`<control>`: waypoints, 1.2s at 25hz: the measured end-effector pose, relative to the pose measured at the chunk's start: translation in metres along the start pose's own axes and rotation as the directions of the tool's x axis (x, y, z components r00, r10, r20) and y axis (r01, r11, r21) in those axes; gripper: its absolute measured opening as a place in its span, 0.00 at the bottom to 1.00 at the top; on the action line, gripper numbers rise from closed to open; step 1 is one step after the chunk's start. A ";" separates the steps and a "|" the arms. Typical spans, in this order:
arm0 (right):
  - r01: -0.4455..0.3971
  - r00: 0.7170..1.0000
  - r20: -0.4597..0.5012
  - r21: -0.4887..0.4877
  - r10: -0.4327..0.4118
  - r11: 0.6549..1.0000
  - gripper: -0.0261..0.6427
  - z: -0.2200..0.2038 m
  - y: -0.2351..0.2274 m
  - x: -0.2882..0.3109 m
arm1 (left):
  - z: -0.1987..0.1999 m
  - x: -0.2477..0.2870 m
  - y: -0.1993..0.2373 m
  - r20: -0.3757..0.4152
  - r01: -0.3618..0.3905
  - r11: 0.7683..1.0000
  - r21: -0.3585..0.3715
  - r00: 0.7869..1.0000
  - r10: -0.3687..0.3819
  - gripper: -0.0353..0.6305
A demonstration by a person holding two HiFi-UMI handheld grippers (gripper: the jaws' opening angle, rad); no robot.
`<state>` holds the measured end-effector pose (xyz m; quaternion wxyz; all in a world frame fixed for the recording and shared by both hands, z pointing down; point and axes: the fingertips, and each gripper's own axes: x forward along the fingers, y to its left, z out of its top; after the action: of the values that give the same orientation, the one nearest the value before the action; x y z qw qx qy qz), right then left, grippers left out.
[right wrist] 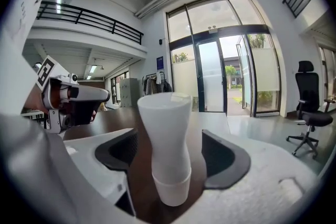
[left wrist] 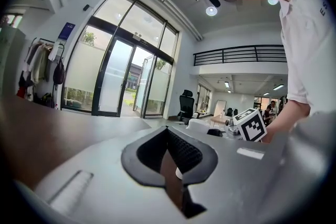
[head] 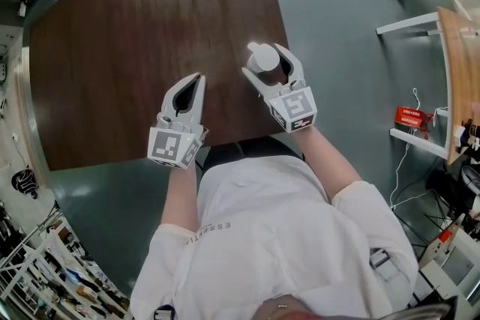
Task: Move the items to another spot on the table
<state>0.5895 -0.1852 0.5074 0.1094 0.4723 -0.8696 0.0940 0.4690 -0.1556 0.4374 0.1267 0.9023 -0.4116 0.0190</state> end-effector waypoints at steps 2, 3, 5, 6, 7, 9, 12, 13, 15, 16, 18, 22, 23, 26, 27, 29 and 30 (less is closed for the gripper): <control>0.005 0.999 0.032 0.019 -0.005 1.000 0.57 0.009 -0.001 -0.009 | 0.004 -0.001 -0.001 0.015 0.007 1.000 0.008 1.000 -0.007 0.06; 0.008 0.999 0.051 0.029 -0.009 1.000 0.57 0.013 -0.002 -0.015 | 0.007 -0.001 -0.003 0.021 0.011 1.000 0.012 1.000 -0.011 0.06; 0.027 0.996 0.088 0.046 -0.031 0.999 0.57 0.022 -0.006 -0.029 | 0.013 -0.001 -0.009 0.031 0.018 1.000 0.021 0.999 -0.019 0.06; 0.046 0.993 0.103 0.052 -0.051 0.998 0.57 0.027 -0.008 -0.037 | 0.015 -0.002 -0.012 0.038 0.023 0.999 0.026 0.999 -0.024 0.06; 0.070 0.990 0.114 0.062 -0.077 0.996 0.57 0.030 -0.011 -0.045 | 0.016 -0.004 -0.014 0.045 0.026 0.999 0.031 0.999 -0.028 0.06; 0.123 0.984 0.122 0.080 -0.132 0.989 0.45 0.036 -0.018 -0.061 | 0.019 -0.008 -0.017 0.054 0.030 0.999 0.042 0.998 -0.032 0.06; 0.168 0.977 0.125 0.039 -0.172 0.985 0.02 0.042 -0.023 -0.077 | 0.024 -0.014 -0.021 0.071 0.025 0.998 0.058 0.997 -0.029 0.06; 0.165 0.979 0.120 0.033 -0.168 0.986 0.02 0.042 -0.023 -0.079 | 0.024 -0.016 -0.022 0.078 0.019 0.998 0.060 0.997 -0.024 0.06; 0.152 0.982 0.105 0.047 -0.157 0.987 0.02 0.041 -0.023 -0.084 | 0.025 -0.022 -0.024 0.088 0.005 0.998 0.057 0.996 -0.010 0.06; 0.148 0.983 0.099 0.054 -0.152 0.988 0.02 0.041 -0.022 -0.087 | 0.025 -0.025 -0.026 0.091 -0.003 0.998 0.056 0.996 -0.002 0.06; 0.138 0.986 0.090 0.053 -0.142 0.989 0.02 0.041 -0.019 -0.094 | 0.024 -0.032 -0.030 0.093 -0.015 0.998 0.053 0.996 0.010 0.06; 0.126 0.989 0.075 0.038 -0.128 0.991 0.02 0.042 -0.003 -0.100 | 0.022 -0.049 -0.028 0.090 -0.020 0.999 0.047 0.996 0.016 0.06; 0.123 0.990 0.070 0.033 -0.125 0.992 0.02 0.042 0.005 -0.099 | 0.023 -0.056 -0.025 0.092 -0.020 0.999 0.046 0.996 0.016 0.06; 0.110 0.992 0.055 0.010 -0.110 0.994 0.02 0.040 0.039 -0.093 | 0.022 -0.085 -0.011 0.106 -0.025 0.999 0.042 0.994 0.020 0.06; 0.108 0.993 0.052 0.003 -0.108 0.994 0.02 0.039 0.053 -0.091 | 0.021 -0.098 -0.005 0.110 -0.025 0.999 0.040 0.994 0.021 0.06; 0.118 0.992 0.053 -0.006 -0.117 0.993 0.02 0.040 0.082 -0.087 | 0.019 -0.127 0.007 0.112 -0.020 0.999 0.041 0.994 0.016 0.06; 0.127 0.990 0.056 -0.009 -0.126 0.992 0.02 0.041 0.098 -0.085 | 0.019 -0.143 0.014 0.112 -0.015 0.999 0.043 0.994 0.010 0.06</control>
<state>0.5482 -0.0759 0.4382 0.0937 0.5281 -0.8412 0.0684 0.3629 -0.0638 0.4024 0.0835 0.9020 -0.4229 -0.0216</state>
